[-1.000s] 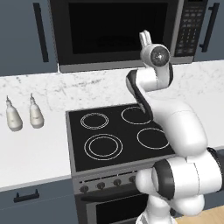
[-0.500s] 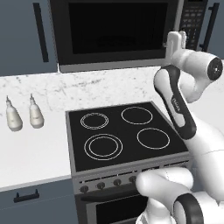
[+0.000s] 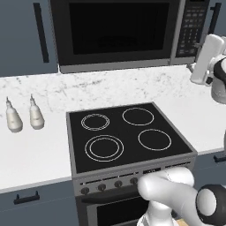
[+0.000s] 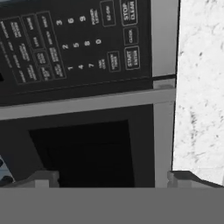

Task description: Pick the garlic from the sink and place it in the bowl. Then pick the bowl and place it in the microwave. Then close the microwave door and press the start button.

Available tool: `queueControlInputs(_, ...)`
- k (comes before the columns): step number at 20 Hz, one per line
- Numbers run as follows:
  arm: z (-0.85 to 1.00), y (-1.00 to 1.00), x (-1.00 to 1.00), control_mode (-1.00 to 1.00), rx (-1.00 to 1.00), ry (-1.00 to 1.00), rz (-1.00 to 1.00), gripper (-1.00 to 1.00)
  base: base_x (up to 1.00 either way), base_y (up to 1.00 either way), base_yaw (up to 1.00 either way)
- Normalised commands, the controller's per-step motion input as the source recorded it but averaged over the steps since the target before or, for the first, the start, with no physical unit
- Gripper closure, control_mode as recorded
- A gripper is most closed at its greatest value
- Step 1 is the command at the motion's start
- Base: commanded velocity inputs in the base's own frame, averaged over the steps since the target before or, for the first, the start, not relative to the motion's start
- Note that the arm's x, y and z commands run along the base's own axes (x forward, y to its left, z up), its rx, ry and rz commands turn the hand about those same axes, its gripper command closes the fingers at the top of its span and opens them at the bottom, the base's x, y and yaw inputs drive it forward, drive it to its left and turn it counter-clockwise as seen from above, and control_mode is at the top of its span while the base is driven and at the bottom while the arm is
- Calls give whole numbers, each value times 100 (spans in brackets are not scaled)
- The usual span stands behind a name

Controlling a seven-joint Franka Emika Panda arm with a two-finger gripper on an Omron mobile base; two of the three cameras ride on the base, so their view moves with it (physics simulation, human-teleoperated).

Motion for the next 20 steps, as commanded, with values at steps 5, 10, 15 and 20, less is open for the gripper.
queueControlInputs(5, 0, -31, 26, -100, 1, -1, 1, 100, 0, 0, 0)
queueControlInputs(10, -1, 6, 51, -100, -1, 0, -10, 100, 0, 0, 0)
queueControlInputs(15, -19, 5, 45, -100, 0, 0, -9, 100, 0, 0, 0)
queueControlInputs(20, -11, -3, 53, -100, 0, 0, -9, 100, 0, 0, 0)
